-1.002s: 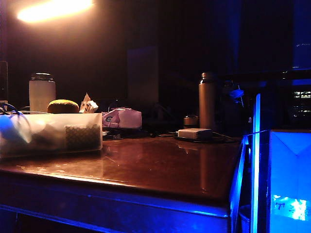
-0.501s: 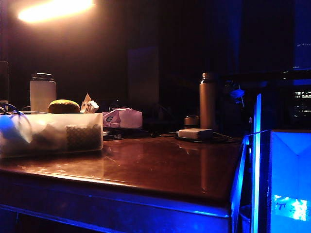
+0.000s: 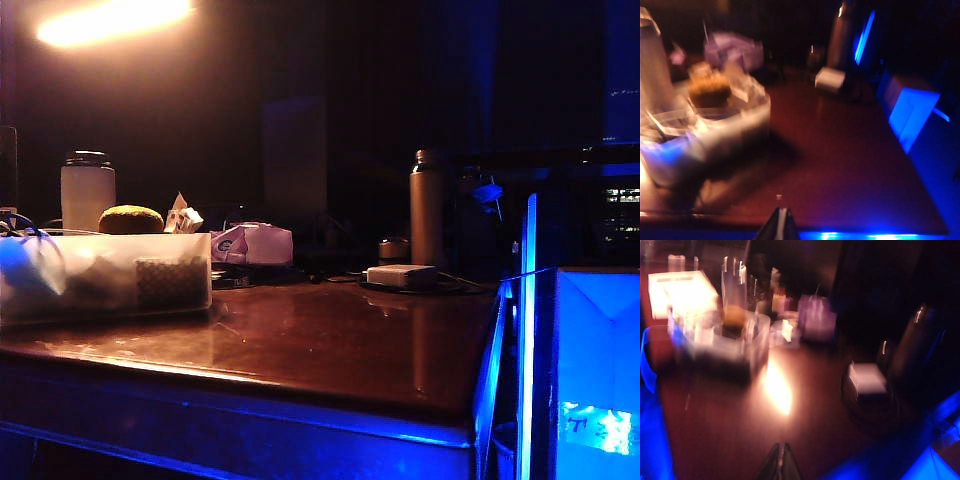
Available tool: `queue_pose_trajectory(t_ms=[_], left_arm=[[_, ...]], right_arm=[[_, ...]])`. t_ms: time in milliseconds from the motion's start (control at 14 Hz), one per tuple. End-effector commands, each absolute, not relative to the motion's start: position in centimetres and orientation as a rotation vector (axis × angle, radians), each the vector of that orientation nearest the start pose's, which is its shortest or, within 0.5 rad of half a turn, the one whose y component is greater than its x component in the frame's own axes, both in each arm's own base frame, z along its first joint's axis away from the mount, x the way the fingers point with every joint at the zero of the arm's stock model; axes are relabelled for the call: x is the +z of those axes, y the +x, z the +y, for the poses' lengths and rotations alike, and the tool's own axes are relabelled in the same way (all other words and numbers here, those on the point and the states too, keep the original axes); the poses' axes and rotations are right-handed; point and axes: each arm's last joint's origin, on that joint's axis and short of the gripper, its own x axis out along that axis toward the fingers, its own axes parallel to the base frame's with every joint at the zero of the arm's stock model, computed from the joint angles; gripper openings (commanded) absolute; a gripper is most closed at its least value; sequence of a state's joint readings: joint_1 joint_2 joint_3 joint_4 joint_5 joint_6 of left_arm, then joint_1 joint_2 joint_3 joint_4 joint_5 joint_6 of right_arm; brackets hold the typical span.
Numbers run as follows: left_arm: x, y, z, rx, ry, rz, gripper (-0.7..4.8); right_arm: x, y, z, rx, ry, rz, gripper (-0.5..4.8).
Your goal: Pick up the kiwi and place it into the translucent box.
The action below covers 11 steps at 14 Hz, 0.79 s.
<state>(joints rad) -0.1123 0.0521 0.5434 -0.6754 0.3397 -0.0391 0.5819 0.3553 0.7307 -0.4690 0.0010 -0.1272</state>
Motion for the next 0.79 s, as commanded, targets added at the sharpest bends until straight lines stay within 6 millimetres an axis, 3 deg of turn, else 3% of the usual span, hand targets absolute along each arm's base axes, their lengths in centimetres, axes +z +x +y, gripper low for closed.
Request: queue_pose_trajectory(t_ms=[72,215,358,787], left_arm=[[25.3,5.5,-1.5,-0.429,-0.068,0.115,-0.05],[23.4,6.9,-1.6,-0.396,-0.068,0.105,-0.05],[21.7,7.6,-1.4,-0.312,-0.067,0.145,-0.05],[18.0,8.9,-1.5,-0.267,-0.063,0.178,-0.05]], right_arm=[[27.0,6.4,4.2,0.575,-0.112,-0.044,-0.01],[22.1,7.0,4.4,0.538,-0.085,-0.016,-0.01],[19.6,7.4,4.4,0.455,-0.008,0.050,-0.01],[16.7,7.9,4.6,0.416,-0.036,0.139,-0.01]])
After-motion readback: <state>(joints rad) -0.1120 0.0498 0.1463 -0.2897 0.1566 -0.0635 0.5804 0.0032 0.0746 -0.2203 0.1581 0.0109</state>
